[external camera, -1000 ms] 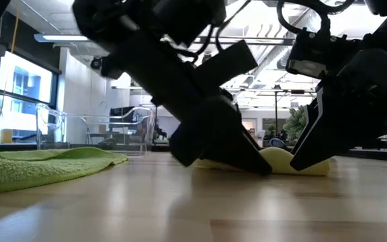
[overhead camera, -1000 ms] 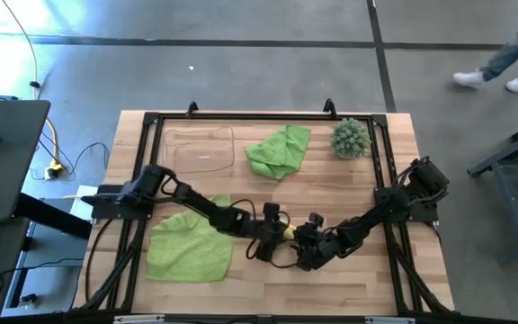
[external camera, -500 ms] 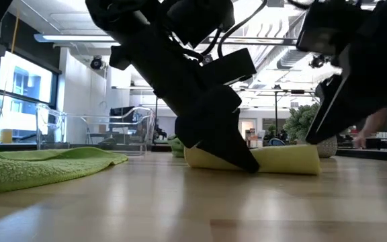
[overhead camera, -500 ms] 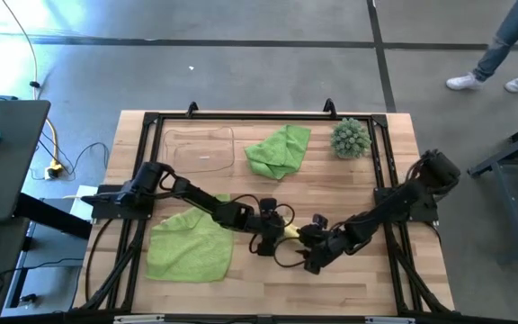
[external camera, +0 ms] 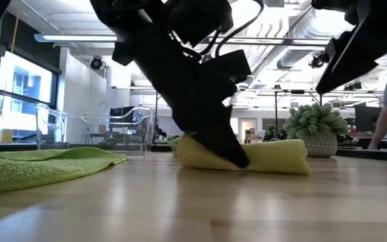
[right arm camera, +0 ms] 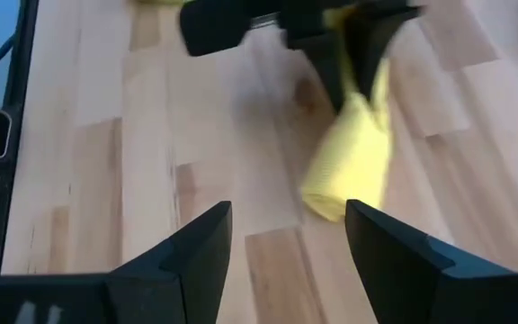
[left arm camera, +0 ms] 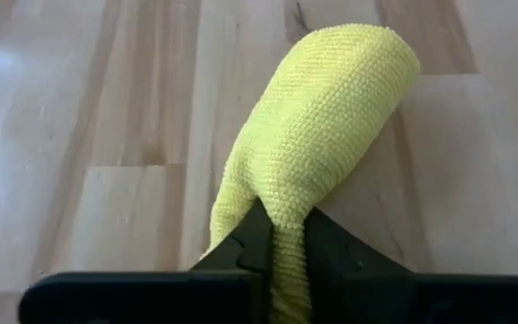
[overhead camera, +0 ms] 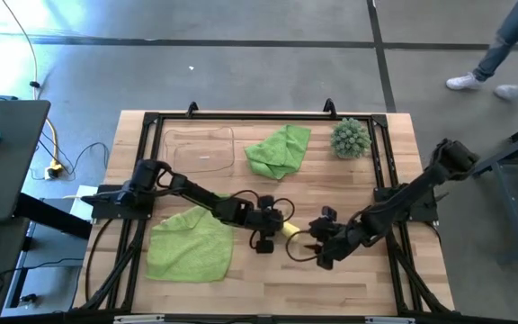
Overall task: Roll microfiber towels into tight, uniform cylinder then place into a basket
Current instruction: Put the yellow towel into the transparent bin
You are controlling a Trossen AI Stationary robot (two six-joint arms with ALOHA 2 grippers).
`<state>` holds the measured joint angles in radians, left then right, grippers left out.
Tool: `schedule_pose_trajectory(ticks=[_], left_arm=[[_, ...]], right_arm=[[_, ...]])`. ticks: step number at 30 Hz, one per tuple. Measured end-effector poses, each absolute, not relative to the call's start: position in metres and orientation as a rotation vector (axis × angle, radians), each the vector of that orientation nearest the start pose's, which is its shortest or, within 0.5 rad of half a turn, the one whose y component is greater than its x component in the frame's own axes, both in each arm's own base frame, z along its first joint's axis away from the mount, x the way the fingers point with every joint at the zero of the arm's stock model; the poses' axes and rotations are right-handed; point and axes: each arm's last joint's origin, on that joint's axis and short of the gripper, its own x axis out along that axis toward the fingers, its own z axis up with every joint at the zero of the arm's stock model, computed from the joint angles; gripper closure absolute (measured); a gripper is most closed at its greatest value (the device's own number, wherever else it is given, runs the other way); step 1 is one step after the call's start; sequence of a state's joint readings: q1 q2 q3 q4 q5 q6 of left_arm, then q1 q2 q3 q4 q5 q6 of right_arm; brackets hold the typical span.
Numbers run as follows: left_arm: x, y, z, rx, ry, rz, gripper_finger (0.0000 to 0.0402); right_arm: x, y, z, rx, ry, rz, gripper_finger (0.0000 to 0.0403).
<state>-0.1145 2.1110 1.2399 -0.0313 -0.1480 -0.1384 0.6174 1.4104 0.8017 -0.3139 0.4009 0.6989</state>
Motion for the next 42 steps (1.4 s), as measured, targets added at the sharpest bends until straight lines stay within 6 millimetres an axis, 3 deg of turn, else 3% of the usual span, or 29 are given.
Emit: schedule_pose_trajectory(ticks=[5, 9, 12, 17, 24, 30, 36, 42], left_arm=[[0.407, -0.044, 0.134, -0.021, 0.904, 0.074, 0.0379], [0.396, -0.036, 0.176, 0.0, 0.86, 0.124, 0.038], [0.381, -0.027, 0.196, 0.024, 0.892, 0.186, 0.0379], [0.352, -0.004, 0.241, 0.044, 0.901, 0.3, 0.038], [0.303, 0.036, 0.278, 0.051, 0.992, 0.517, 0.038], [0.276, 0.072, 0.276, 0.026, 1.132, 0.679, 0.038], [0.252, 0.103, 0.244, -0.044, 1.271, 0.77, 0.038], [0.226, 0.117, 0.216, -0.127, 1.359, 0.798, 0.038]], right_arm=[[0.22, 0.141, 0.206, 0.188, 0.817, -0.115, 0.0192], [0.218, 0.14, 0.206, 0.175, 0.825, -0.12, 0.0192], [0.217, 0.14, 0.206, 0.163, 0.837, -0.121, 0.0192], [0.212, 0.137, 0.207, 0.145, 0.86, -0.127, 0.0192], [0.208, 0.134, 0.207, 0.121, 0.891, -0.143, 0.0192], [0.207, 0.131, 0.205, 0.094, 0.912, -0.165, 0.0192], [0.205, 0.13, 0.204, 0.074, 0.926, -0.181, 0.0192], [0.205, 0.129, 0.204, 0.068, 0.93, -0.187, 0.0192]])
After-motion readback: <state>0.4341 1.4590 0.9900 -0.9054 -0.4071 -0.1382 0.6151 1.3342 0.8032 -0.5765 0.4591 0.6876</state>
